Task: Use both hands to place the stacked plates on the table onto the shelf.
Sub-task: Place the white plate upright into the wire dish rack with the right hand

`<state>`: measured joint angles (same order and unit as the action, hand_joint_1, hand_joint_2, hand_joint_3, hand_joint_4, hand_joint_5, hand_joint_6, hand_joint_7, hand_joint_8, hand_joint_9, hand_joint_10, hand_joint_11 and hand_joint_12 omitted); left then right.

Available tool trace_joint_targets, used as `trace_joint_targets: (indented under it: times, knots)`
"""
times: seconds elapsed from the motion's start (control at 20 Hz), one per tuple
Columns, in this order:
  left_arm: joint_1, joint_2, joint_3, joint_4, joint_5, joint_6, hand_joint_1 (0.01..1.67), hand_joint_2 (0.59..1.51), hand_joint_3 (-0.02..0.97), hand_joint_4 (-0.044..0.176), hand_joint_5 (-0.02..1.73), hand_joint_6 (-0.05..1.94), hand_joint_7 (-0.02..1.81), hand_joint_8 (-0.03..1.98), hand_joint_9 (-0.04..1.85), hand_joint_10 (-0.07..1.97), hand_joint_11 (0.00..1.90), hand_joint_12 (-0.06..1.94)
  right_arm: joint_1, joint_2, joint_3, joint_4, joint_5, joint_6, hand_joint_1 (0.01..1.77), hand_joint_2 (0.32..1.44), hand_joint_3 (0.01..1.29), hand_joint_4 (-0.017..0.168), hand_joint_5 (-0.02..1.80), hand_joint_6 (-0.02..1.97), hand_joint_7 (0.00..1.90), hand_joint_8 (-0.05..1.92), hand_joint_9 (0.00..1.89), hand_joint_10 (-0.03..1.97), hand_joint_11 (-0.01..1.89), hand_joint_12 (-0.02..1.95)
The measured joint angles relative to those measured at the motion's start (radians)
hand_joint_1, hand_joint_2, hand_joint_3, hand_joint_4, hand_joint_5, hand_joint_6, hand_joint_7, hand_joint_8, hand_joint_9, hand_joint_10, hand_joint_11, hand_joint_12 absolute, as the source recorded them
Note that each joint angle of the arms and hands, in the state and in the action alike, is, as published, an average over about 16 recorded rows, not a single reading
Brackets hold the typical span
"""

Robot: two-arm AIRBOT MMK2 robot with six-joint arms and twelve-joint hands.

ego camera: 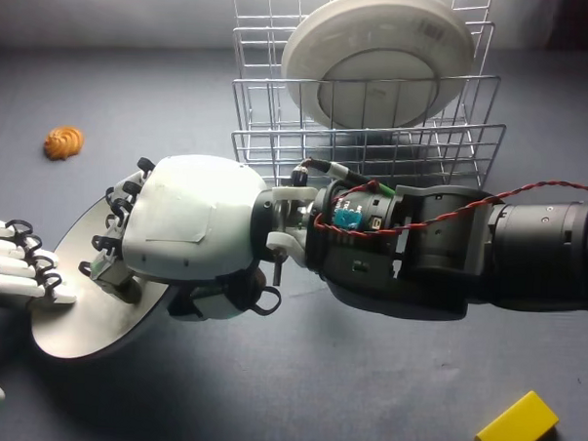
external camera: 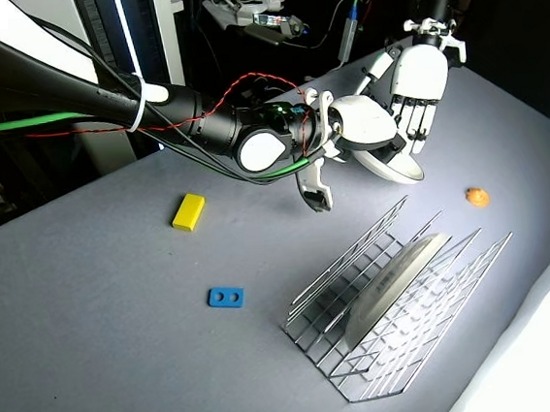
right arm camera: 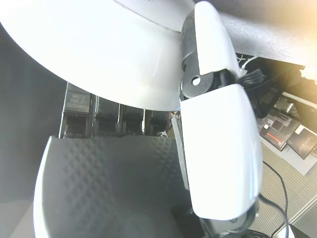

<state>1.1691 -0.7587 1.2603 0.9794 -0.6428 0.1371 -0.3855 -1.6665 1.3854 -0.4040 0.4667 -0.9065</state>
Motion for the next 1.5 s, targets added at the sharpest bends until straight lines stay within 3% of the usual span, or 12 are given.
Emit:
trace_joint_targets:
  times: [0.4,0.85,1.5]
  knots:
    - [-0.081,0.033,0.022,-0.026,-0.002,0.0,0.02,1.138,0.018,-0.001,0.26,0.0,0.25,-0.01,0.23,0.0,0.02,0.44,0.004,0.009,0.004,0.013,0.027,0.026,1.21,1.04,0.01,0.025,0.81,0.9,0.87,0.89,0.86,0.81,0.57,1.51]
    - [-0.184,0.067,0.063,-0.046,-0.015,0.0,0.02,1.13,0.018,-0.001,0.27,0.01,0.28,0.0,0.24,0.01,0.02,0.42,0.027,0.042,-0.004,0.025,0.052,0.091,1.21,1.04,0.01,0.013,0.88,0.96,0.93,0.98,0.86,0.81,0.58,1.49]
    - [-0.272,0.083,0.125,0.01,-0.032,0.0,0.01,1.127,0.018,0.0,0.27,0.01,0.28,0.0,0.24,0.01,0.02,0.42,0.067,0.098,-0.074,0.021,0.075,0.119,1.21,1.04,0.01,0.007,0.95,1.04,0.95,1.01,0.88,0.8,0.59,1.47]
